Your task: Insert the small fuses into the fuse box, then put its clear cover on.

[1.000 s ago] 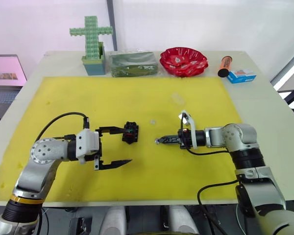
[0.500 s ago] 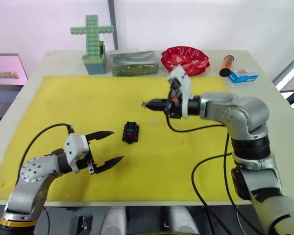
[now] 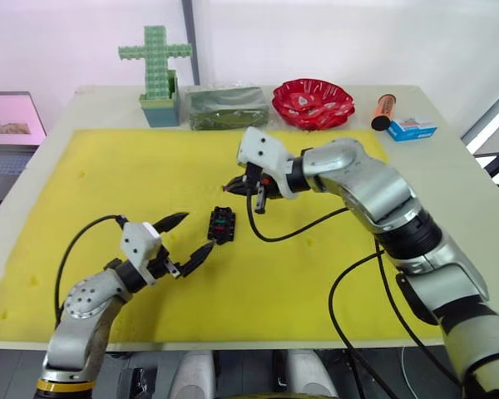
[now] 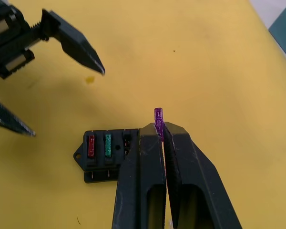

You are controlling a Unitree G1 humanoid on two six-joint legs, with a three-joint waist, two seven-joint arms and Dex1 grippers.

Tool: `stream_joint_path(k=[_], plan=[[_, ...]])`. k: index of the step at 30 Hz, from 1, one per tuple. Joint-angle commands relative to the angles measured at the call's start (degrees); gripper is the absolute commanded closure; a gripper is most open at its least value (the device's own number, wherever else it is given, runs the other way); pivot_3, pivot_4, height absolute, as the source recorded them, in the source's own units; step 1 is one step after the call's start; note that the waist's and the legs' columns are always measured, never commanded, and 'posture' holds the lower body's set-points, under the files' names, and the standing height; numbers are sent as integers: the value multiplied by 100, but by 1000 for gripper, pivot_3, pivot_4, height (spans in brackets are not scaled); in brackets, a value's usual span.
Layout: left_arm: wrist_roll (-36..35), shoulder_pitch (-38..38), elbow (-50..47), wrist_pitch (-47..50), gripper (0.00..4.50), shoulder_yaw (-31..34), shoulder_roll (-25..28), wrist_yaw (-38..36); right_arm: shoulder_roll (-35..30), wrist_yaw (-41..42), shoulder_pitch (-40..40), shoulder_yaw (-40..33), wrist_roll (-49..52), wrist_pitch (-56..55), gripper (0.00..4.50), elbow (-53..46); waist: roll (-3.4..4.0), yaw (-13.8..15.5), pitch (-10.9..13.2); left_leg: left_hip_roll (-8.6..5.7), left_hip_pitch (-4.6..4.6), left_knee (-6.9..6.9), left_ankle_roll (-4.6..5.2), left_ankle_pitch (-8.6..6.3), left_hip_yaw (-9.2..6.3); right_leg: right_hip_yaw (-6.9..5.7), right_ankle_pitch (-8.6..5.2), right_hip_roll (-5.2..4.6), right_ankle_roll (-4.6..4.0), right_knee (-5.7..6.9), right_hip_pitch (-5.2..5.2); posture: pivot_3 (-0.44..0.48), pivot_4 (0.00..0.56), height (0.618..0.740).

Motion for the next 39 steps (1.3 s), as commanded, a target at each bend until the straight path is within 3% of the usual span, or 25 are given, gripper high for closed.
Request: stream_joint_path(k=[1,11,39], plan=[[5,4,-147,-117,0,-14,-102,121,51,140,-144,103,-248,-159,4477,69,0,13,0,0,-1,0,0,0,0,0,-1,-1,-2,0,-1,0,150,740],[168,-187,-69,-125,0,-201,-448,472,239,212,29,175,-666,-420,4477,110,0,9,0,-1,-2,2,0,0,0,0,4,-2,6,0,1,0,150,740],[328,-291,-60,-27,0,-306,-451,642,476,374,367,255,-1118,-771,4477,339,0,7,0,-1,-1,3,0,0,-1,-2,3,-2,5,0,1,0,150,740]])
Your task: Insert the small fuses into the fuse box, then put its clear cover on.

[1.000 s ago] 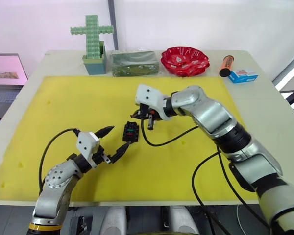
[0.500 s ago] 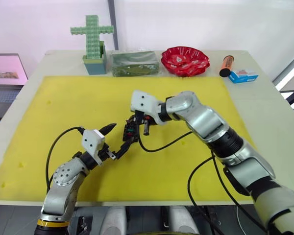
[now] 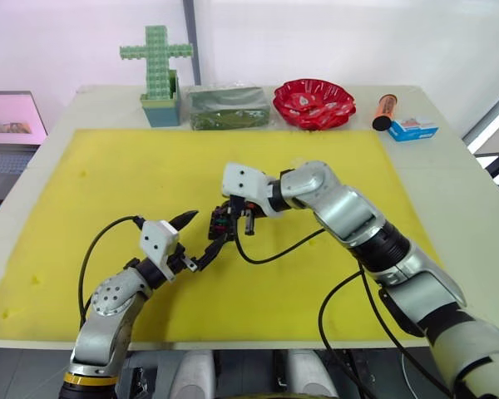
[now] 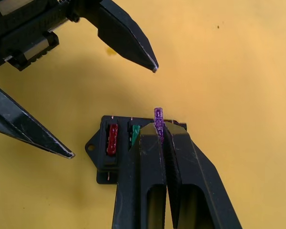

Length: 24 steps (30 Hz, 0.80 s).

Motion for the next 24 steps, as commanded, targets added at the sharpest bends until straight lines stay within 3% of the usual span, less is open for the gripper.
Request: stream_joint_path(k=[1,24], plan=[[3,-34,-215,-33,0,-7,13,48,61,19,-26,-129,-51,-119,4477,-25,0,-1,0,0,0,0,0,0,0,0,0,0,0,0,0,0,150,740],[-6,-25,-288,23,0,-14,37,146,186,-17,102,-156,-225,-277,4477,228,0,-1,0,0,0,0,0,0,0,0,0,0,0,0,0,0,150,740]])
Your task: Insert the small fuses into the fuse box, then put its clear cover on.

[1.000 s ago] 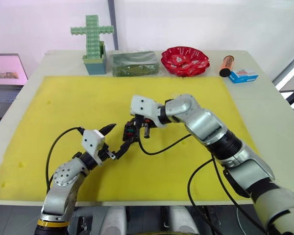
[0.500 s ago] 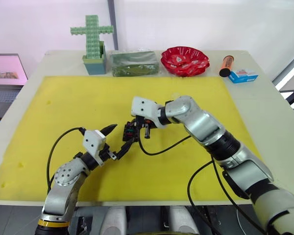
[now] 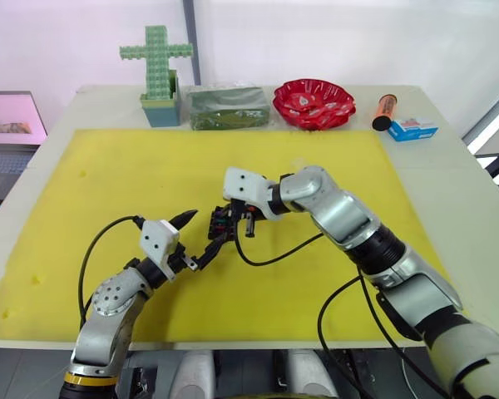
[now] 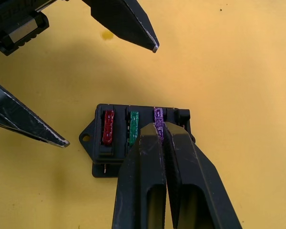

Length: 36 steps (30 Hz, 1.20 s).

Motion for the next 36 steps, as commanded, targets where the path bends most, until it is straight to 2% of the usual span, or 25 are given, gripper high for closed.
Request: stream_joint_path(k=[1,36], plan=[[-7,-22,-247,-4,0,-9,33,21,77,-28,-37,-162,-50,-74,4477,36,0,-1,0,0,0,0,0,0,0,0,0,0,0,0,0,0,150,740],[70,16,-168,-66,0,-9,45,-28,193,137,-127,-198,-172,-230,4477,360,0,-2,0,0,2,-1,0,0,0,0,0,0,-1,0,1,0,150,740]])
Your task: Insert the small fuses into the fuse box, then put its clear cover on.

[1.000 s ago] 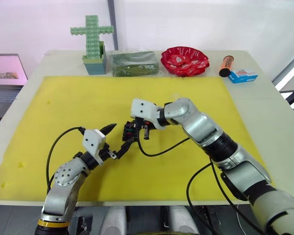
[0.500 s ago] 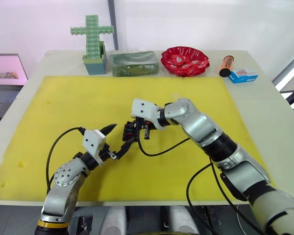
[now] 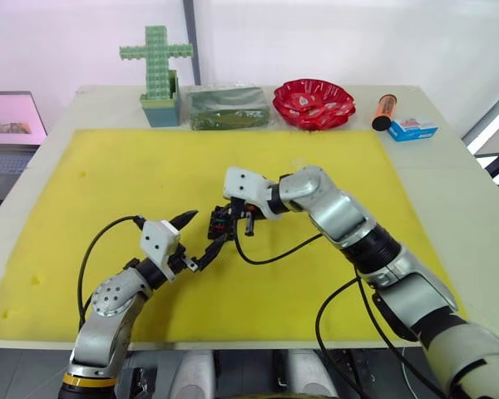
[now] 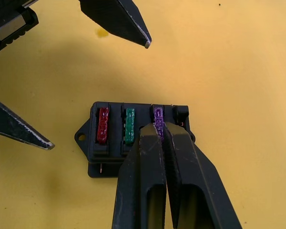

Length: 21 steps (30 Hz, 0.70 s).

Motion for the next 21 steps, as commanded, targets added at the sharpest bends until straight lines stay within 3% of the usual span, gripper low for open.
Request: stream_joint_path(k=[1,21], plan=[[22,-11,-100,-122,0,-11,23,-18,43,46,-140,-69,-82,-100,4477,58,0,0,0,0,0,0,0,0,0,0,0,0,0,0,0,0,150,740],[50,-33,-59,-132,0,-1,21,-41,56,91,-107,-126,-148,-204,4477,162,0,1,0,0,1,0,0,0,0,0,0,0,0,0,1,0,150,740]])
